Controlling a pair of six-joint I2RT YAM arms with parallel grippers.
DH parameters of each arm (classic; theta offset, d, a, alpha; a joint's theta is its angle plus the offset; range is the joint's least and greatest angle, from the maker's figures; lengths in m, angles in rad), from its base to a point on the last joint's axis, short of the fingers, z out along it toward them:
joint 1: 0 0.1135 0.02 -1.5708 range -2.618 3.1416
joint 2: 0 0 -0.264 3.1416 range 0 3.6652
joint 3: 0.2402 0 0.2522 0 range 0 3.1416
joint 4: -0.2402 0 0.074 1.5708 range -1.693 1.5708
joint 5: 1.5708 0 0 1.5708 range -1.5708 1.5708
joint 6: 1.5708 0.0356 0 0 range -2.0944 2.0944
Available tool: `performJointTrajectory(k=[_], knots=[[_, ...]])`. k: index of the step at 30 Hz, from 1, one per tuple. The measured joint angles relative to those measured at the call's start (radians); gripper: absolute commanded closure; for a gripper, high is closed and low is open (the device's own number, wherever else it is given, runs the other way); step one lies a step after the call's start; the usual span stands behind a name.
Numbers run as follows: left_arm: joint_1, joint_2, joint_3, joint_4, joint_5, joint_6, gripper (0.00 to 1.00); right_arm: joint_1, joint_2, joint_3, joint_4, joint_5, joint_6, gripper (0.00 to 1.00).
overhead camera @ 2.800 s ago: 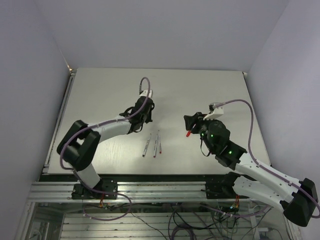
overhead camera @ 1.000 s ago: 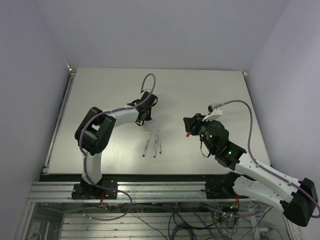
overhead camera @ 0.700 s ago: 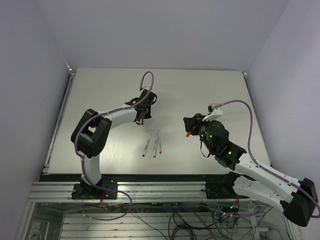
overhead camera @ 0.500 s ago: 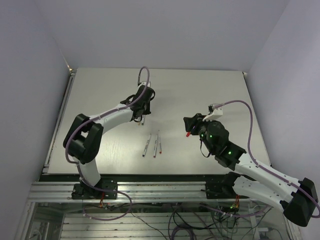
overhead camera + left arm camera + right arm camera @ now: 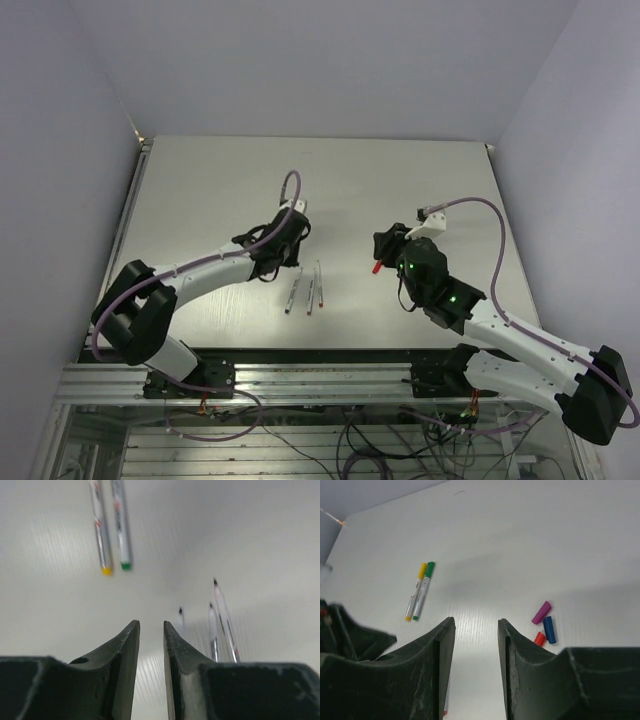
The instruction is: Insert the pens into the pen caps
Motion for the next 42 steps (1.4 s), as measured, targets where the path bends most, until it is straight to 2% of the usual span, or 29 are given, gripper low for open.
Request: performJointTrajectory(k=[6, 9, 17, 42], knots=[[-0.098, -0.050, -0.082, -0.058, 0.005, -0.017, 0.63, -0.016, 0.010, 0.008, -0.048, 0.044, 0.025, 0.61], [-0.125, -0.067, -0.102, -0.076, 0.011, -0.033, 0.59, -0.018, 0.012, 0.009, -0.069, 0.056, 0.039, 0.61], [-0.138, -0.071, -0.121, -0.093, 0.030, -0.063, 0.56, -0.021, -0.003, 0.005, -0.083, 0.069, 0.074, 0.62], [-0.159, 0.065, -0.106, -0.146, 0.071, -0.055, 0.56, -0.021, -0.021, -0.032, -0.072, 0.066, 0.084, 0.65]])
